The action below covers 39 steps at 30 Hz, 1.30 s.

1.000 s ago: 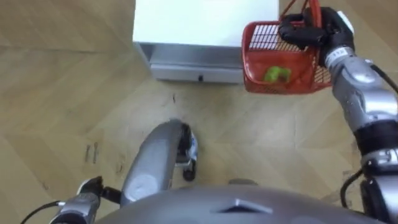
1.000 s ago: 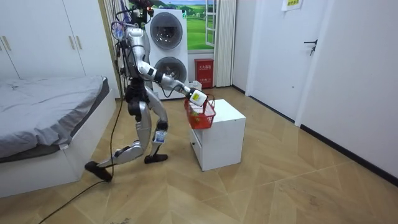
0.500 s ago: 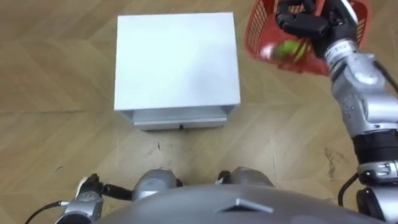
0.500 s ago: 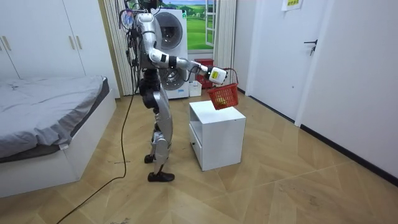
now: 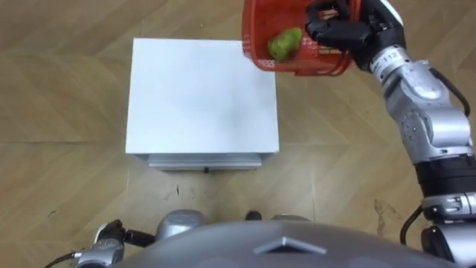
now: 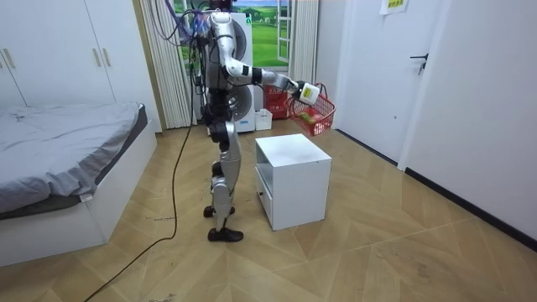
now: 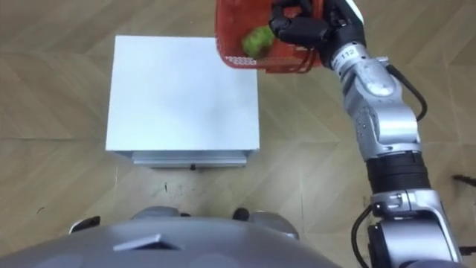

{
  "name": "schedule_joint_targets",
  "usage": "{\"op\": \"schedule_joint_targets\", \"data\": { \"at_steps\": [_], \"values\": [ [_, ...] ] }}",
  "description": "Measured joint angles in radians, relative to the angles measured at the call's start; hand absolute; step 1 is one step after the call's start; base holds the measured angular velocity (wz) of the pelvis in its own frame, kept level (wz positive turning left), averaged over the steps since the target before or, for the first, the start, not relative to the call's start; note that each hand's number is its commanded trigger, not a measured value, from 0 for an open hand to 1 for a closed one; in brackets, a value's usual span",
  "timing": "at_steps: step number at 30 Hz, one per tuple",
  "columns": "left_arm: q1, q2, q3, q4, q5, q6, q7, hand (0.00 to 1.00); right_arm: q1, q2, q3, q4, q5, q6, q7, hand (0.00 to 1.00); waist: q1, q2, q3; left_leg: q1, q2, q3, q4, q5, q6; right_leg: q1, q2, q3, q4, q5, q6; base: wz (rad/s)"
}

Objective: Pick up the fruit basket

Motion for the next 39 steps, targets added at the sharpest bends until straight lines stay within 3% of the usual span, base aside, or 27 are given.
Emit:
{"op": "schedule_joint_targets", "data": {
  "at_steps": [4, 9, 23, 27, 29, 33, 34, 35, 39],
  "values": [
    [0.001, 0.001, 0.000, 0.000, 0.000, 0.006, 0.000, 0.00, 0.000, 0.006, 0.050, 0.008, 0.011, 0.013, 0.020, 1.00, 0.023, 0.000, 0.0013, 0.000, -0.004, 0.000, 0.000, 0.000, 0.000, 0.005, -0.008, -0.020, 0.000, -0.001, 0.001, 0.08],
    [0.005, 0.001, 0.000, -0.003, 0.000, 0.006, -0.008, 0.00, 0.000, 0.049, 0.063, 0.012, 0.019, 0.016, 0.026, 1.00, 0.032, -0.003, 0.0068, -0.005, -0.009, 0.000, 0.000, 0.000, 0.000, 0.010, -0.019, -0.027, 0.000, -0.007, 0.011, 0.14],
    [0.017, 0.000, -0.018, 0.045, 0.008, 0.028, -0.035, 0.00, -0.001, 0.068, 0.163, 0.146, 0.030, 0.025, 0.037, 1.00, 0.061, 0.013, 0.0176, -0.058, -0.020, 0.000, 0.027, 0.000, 0.001, -0.017, -0.027, -0.052, 0.001, -0.015, 0.020, 0.05],
    [0.017, -0.002, -0.022, 0.045, 0.024, 0.039, -0.056, 0.00, -0.001, 0.069, 0.171, 0.152, 0.030, 0.025, 0.039, 1.00, 0.072, 0.022, 0.0149, -0.091, -0.020, -0.002, 0.040, -0.004, 0.011, -0.034, -0.028, -0.068, 0.005, -0.017, 0.012, 0.09],
    [0.018, -0.006, -0.022, 0.044, 0.030, 0.053, -0.067, 0.00, -0.001, 0.070, 0.171, 0.172, 0.030, 0.026, 0.040, 1.00, 0.076, 0.025, 0.0059, -0.105, -0.020, -0.005, 0.045, -0.004, 0.011, -0.044, -0.029, -0.072, 0.010, -0.017, 0.011, 0.07],
    [0.023, -0.013, -0.042, 0.041, 0.030, 0.069, -0.074, 0.00, -0.002, 0.072, 0.177, 0.186, 0.030, 0.040, 0.040, 1.00, 0.083, 0.027, 0.0056, -0.128, -0.021, -0.005, 0.061, -0.003, 0.013, -0.063, -0.033, -0.074, 0.022, -0.016, 0.010, 0.01],
    [0.023, -0.012, -0.043, 0.041, 0.031, 0.070, -0.078, 0.00, -0.002, 0.074, 0.177, 0.193, 0.031, 0.040, 0.040, 0.35, 0.088, 0.027, 0.0054, -0.128, -0.021, -0.005, 0.061, -0.003, 0.013, -0.063, -0.033, -0.074, 0.022, -0.016, 0.010, 0.00],
    [0.023, -0.012, -0.043, 0.042, 0.030, 0.071, -0.079, 0.00, -0.004, 0.081, 0.177, 0.218, 0.035, 0.040, 0.040, 0.00, 0.090, 0.025, 0.0045, -0.126, -0.021, -0.005, 0.065, -0.003, 0.013, -0.062, -0.033, -0.075, 0.022, -0.016, 0.010, 0.00],
    [0.023, -0.012, -0.043, 0.043, 0.030, 0.068, -0.079, 0.00, -0.004, 0.098, 0.178, 0.301, 0.036, 0.043, 0.042, 0.00, 0.095, 0.015, 0.0075, -0.129, -0.021, -0.006, 0.067, -0.003, 0.013, -0.063, -0.034, -0.085, 0.022, -0.016, 0.010, 0.01]
  ]
}}
